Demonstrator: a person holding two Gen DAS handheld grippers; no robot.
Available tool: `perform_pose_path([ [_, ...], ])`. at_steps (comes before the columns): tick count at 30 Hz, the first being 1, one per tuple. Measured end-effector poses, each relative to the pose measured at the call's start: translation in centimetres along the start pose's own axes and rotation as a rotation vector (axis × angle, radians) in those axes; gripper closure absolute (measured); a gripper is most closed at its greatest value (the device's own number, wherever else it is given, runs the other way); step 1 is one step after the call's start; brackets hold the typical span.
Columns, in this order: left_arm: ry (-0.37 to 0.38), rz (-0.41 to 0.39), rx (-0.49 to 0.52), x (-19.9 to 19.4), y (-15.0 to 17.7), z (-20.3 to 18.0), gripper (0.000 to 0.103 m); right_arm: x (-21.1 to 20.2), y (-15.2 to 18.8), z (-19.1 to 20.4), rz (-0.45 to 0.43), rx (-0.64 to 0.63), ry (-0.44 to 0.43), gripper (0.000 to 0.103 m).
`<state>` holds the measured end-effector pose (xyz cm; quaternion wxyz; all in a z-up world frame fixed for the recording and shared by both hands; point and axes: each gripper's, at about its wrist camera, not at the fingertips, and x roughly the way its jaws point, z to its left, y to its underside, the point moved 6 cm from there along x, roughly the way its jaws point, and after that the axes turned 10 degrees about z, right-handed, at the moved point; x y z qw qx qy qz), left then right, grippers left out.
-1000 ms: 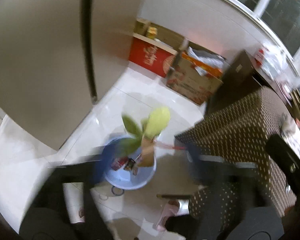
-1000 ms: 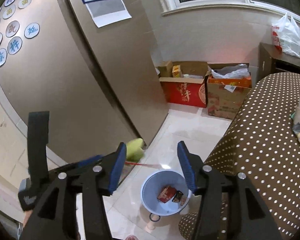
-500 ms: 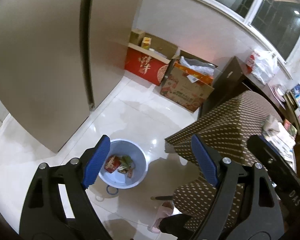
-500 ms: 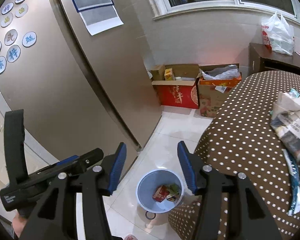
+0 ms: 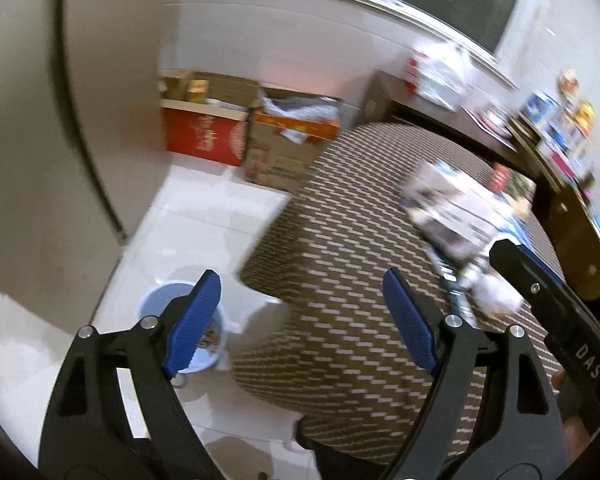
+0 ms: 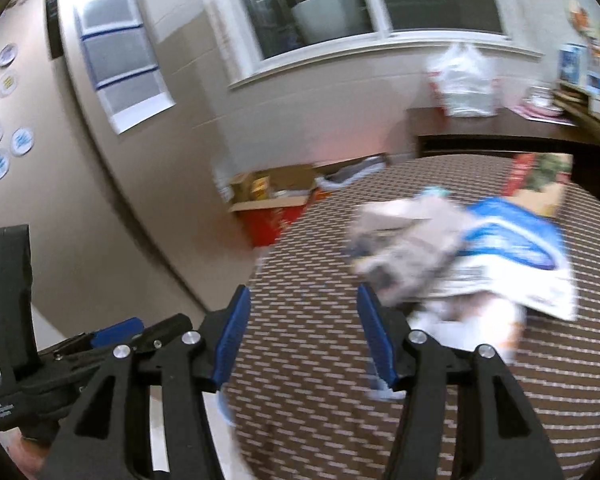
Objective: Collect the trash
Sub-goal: 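Grasp the blue toothpaste tube with the left gripper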
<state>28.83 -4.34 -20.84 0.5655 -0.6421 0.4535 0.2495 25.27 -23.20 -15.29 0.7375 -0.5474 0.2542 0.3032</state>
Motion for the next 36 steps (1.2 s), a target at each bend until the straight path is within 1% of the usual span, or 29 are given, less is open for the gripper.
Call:
perform_pose_path([
  [3,0.024,0.022,0.055,1.2,0.3,-4.0,0.021,-1.2,0.4,-3.7,-0.011,0.045,0.032,0.048],
  [6,0.035,0.040,0.107,2.3,0.6,-7.3,0.021,-1.8,0.8,-6.3,-0.015,0.072,0.057,0.048],
  [8,0.039,0.049,0.138,2.9,0.8,-9.2,0.022,-2.1,1.0,-7.5,-0.012,0.085,0.058,0.048],
  [9,0.038,0.053,0.150,3.3,0.9,-9.9,0.024,-2.0,1.2,-7.9,-0.010,0.092,0.058,0.048],
  [11,0.035,0.071,0.173,4.1,0.9,-11.0,0.035,-2.0,1.3,-8.5,-0.006,0.097,0.055,0.048],
  [13,0.027,0.092,0.187,5.1,1.0,-11.8,0.042,-2.1,1.5,-9.1,-0.004,0.099,0.048,0.048],
  [17,0.008,0.127,0.192,6.8,1.0,-12.1,0.055,-1.9,1.3,-9.5,-0.001,0.105,0.040,0.048],
  [20,-0.020,0.140,0.209,7.7,1.2,-12.4,0.056,-1.7,1.3,-9.6,0.001,0.108,0.036,0.048],
  [21,-0.023,0.146,0.219,7.9,1.2,-12.6,0.058,-1.6,1.2,-9.7,0.003,0.110,0.034,0.048],
  [22,-0.021,0.153,0.225,8.2,1.2,-12.8,0.065,-1.5,1.1,-9.7,0.006,0.110,0.031,0.048],
  [24,-0.045,0.142,0.250,8.4,1.2,-13.1,0.068,-1.3,1.0,-9.6,0.008,0.110,0.028,0.048],
  [25,-0.054,0.141,0.261,8.5,1.1,-13.1,0.072,-1.2,1.0,-9.5,0.009,0.108,0.026,0.048],
  [26,-0.063,0.138,0.264,8.5,1.0,-13.1,0.087,-1.1,1.0,-9.4,0.011,0.108,0.023,0.048],
  [29,-0.029,0.135,0.232,8.1,0.9,-12.0,0.090,-0.8,0.8,-8.9,0.014,0.105,0.016,0.048],
  [36,0.012,0.096,0.155,5.5,0.5,-8.5,0.091,0.4,-0.4,-7.7,0.022,0.102,-0.016,0.048],
])
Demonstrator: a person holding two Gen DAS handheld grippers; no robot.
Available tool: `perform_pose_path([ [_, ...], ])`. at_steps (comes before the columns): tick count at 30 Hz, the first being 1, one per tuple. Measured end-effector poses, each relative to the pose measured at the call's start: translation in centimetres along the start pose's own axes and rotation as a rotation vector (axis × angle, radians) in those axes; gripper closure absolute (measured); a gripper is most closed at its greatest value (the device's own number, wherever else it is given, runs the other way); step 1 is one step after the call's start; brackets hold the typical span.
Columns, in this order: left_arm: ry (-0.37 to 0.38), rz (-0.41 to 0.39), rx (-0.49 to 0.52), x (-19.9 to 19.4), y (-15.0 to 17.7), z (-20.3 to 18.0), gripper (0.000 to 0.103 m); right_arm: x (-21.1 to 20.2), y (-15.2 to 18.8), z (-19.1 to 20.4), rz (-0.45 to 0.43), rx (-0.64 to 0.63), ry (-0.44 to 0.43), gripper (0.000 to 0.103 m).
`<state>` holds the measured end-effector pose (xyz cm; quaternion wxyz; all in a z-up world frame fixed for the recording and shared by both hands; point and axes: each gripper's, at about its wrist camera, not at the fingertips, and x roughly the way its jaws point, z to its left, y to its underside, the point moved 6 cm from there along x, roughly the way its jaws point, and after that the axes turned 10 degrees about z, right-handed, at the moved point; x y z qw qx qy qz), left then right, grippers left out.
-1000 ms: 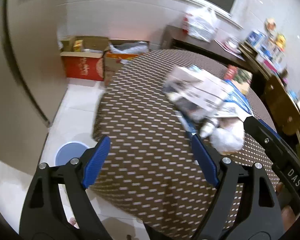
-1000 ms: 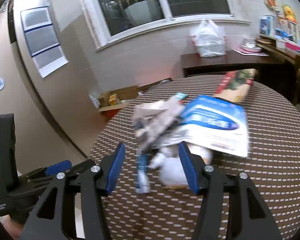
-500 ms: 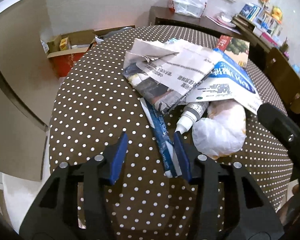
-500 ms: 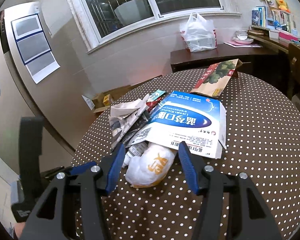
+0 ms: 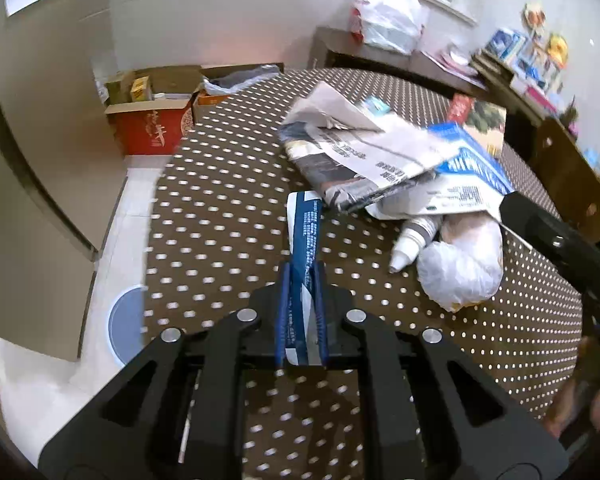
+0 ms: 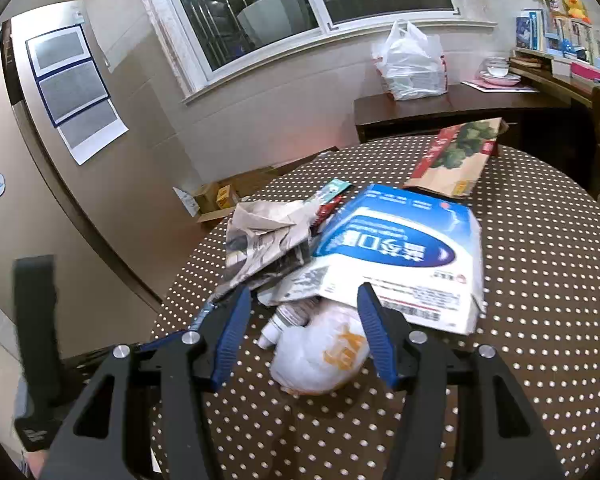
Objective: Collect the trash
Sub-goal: 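Grasp the blue toothpaste tube with the left gripper, then grasp the crumpled newspaper with the right gripper while left holds the tube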
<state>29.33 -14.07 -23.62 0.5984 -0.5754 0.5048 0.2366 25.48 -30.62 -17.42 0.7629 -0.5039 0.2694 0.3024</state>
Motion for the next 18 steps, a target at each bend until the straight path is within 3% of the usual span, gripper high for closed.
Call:
perform_pose_path([
  [10,-0.060,-0.071,-0.086,-2.4,-0.7,4.5,0.091,2.3,-1.2,4.2,0.028,-0.018,-0.084,0.048],
  [18,-0.054,-0.114,-0.111,-2.1,-3.5,5.4,0.091,5.9,-3.9,3.2,0.025,0.063,0.020,0.048],
])
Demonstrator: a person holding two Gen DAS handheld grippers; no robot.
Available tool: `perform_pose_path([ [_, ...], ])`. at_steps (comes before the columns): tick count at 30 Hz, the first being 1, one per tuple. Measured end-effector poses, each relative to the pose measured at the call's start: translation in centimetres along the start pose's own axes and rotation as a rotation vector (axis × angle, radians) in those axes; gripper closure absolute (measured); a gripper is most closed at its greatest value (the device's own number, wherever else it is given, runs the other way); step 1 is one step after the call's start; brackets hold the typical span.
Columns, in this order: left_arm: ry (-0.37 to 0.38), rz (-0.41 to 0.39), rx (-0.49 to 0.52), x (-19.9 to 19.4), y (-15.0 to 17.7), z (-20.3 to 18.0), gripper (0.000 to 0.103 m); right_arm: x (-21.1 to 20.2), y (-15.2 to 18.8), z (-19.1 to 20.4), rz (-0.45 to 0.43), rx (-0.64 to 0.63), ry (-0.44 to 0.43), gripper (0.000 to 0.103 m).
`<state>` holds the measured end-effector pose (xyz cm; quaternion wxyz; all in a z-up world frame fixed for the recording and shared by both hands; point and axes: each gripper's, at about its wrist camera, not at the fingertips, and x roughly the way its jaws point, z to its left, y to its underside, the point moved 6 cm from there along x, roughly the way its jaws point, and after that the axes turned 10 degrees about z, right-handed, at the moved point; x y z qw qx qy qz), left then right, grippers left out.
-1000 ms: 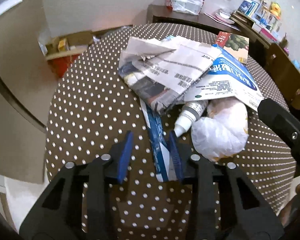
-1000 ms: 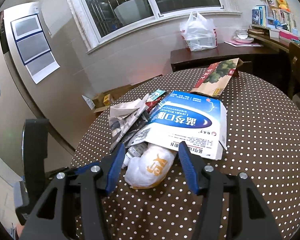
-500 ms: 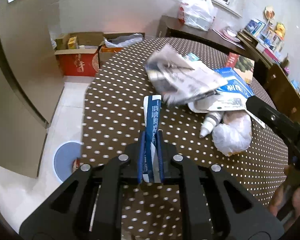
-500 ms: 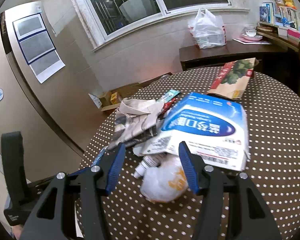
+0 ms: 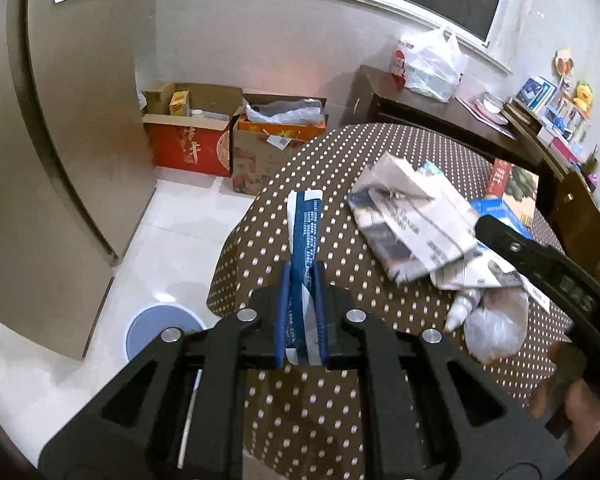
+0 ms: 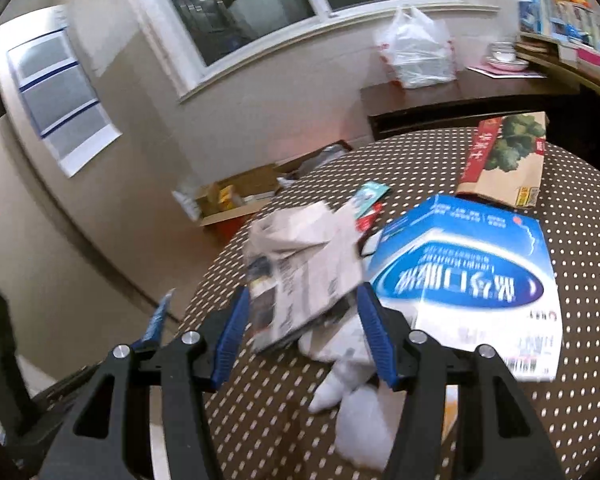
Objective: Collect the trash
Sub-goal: 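Grasp the crumpled newspaper with the right gripper while left holds the tube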
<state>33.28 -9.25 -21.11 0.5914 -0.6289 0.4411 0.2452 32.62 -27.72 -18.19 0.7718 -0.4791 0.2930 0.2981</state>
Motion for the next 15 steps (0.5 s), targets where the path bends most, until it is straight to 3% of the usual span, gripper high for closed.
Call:
perform_pose_path([
  [8,0.005,0.013,0.007,2.1,-1.6,-0.1,0.091,3.2,-1.6,-0.2,0.022,-0.011,0.093,0.048],
  [15,0.037,0.042,0.028,4.1,-2.2,-1.1,0.091,3.2,-2.1,-0.9,0.042,-0.004,0.089,0.048],
])
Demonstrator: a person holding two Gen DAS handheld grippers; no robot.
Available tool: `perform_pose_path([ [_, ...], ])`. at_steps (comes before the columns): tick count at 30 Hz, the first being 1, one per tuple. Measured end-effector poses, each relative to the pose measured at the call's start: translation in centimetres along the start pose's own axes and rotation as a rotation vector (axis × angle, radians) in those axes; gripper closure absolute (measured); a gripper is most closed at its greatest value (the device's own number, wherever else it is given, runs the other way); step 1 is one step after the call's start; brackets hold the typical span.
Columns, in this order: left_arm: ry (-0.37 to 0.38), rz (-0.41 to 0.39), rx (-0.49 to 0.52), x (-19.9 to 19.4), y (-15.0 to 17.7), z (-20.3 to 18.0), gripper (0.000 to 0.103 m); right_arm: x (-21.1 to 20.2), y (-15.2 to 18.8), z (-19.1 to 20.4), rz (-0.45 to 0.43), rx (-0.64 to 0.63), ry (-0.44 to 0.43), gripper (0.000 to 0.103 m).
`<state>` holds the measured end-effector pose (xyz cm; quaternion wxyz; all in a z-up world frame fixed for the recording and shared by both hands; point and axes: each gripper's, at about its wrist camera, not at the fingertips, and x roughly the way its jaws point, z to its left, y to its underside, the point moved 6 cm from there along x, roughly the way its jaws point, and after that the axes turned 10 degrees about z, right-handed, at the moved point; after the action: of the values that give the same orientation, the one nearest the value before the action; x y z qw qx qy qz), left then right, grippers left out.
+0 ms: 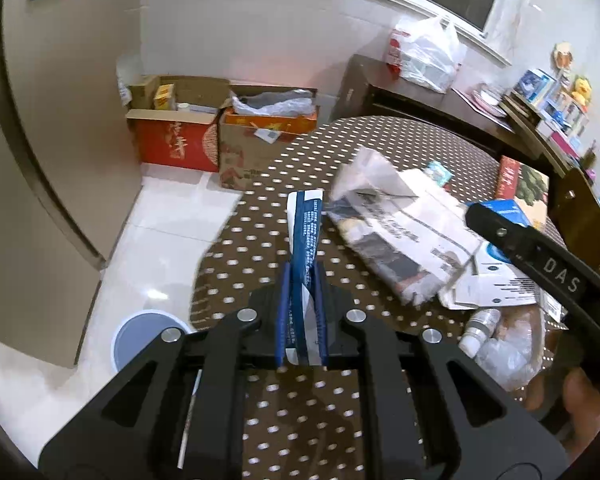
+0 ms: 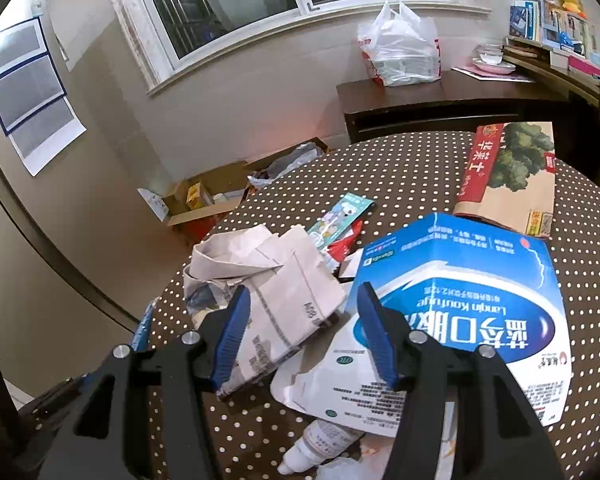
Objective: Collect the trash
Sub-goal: 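Grasp the crumpled newspaper with the right gripper while left holds the tube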
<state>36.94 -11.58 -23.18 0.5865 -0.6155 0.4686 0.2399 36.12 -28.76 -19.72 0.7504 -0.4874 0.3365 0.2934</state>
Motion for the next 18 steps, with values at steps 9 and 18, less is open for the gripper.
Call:
perform_pose_path([
  [9,0.039,0.077,0.070,2.8,0.3,-3.3,0.091,1.5,-0.4,1.2,0.125,-0.049,0.022,0.039],
  [18,0.079,0.080,0.049,3.2,0.5,-2.9,0.091,1.8,-0.8,2.9,0.112,-0.071,-0.047,0.038],
])
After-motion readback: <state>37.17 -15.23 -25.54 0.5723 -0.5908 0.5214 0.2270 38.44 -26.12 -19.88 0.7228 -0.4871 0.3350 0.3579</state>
